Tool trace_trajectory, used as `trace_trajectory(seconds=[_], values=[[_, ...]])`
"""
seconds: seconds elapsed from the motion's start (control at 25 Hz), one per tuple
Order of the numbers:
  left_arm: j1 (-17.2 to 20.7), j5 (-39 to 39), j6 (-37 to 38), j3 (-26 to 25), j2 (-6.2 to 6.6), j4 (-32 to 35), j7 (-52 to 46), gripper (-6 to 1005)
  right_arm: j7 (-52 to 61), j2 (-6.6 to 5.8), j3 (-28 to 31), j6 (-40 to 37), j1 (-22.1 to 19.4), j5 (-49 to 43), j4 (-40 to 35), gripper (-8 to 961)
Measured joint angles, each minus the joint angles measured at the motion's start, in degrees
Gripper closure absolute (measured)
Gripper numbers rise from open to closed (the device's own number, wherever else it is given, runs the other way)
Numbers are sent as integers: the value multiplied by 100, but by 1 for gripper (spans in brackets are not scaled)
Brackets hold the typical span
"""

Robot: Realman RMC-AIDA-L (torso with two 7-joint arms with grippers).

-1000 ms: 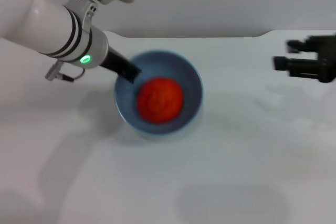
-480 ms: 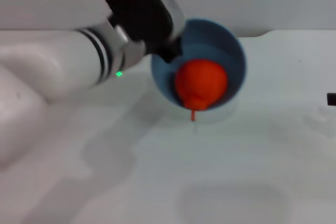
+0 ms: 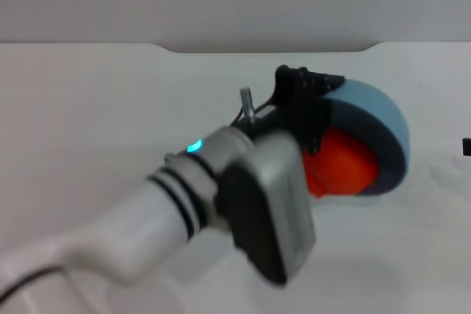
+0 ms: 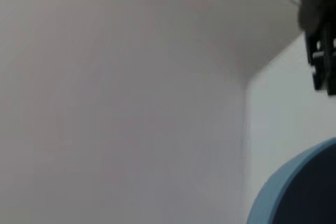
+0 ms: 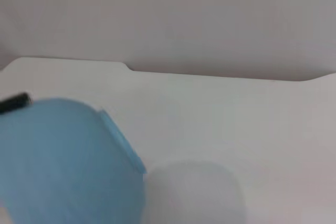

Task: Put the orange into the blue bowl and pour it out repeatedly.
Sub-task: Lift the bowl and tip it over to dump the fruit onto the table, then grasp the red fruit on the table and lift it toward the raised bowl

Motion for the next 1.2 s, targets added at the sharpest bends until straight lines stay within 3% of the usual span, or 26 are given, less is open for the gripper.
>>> trace_trajectory(seconds=[0.12,0.2,0.36,0.68,0.84,0.96,1.04,1.2], values=[[87,-363,-1631,349,-8,-489,883,1000,1,3,13,-52,0,9,6,415],[50,-788,-2202,487,-10,-611,1439,1000,1,3,20,-60,0,17,10,415],[-157,-1664,-2668,812,-11,-1027,2534,999,1,2,-9,-72,22,32,17,416],[-246,-2056,-3105,1042,-16,-1283,2948,999,5,8,-41,-72,30,46,25,414],[-268,-2865,-3259,1019,-16,-1047,2841,999,5,11,-176,-91,49,49,31,413],[-228,-4106,-3041,813,27,-355,2841,999,-16,15,-437,-95,86,51,31,413],[-115,-4817,-2491,452,52,175,2881,999,-26,15,-651,-69,140,52,31,413],[246,-6159,4,-980,61,1078,2840,999,-42,3,-1027,-31,296,53,31,414]])
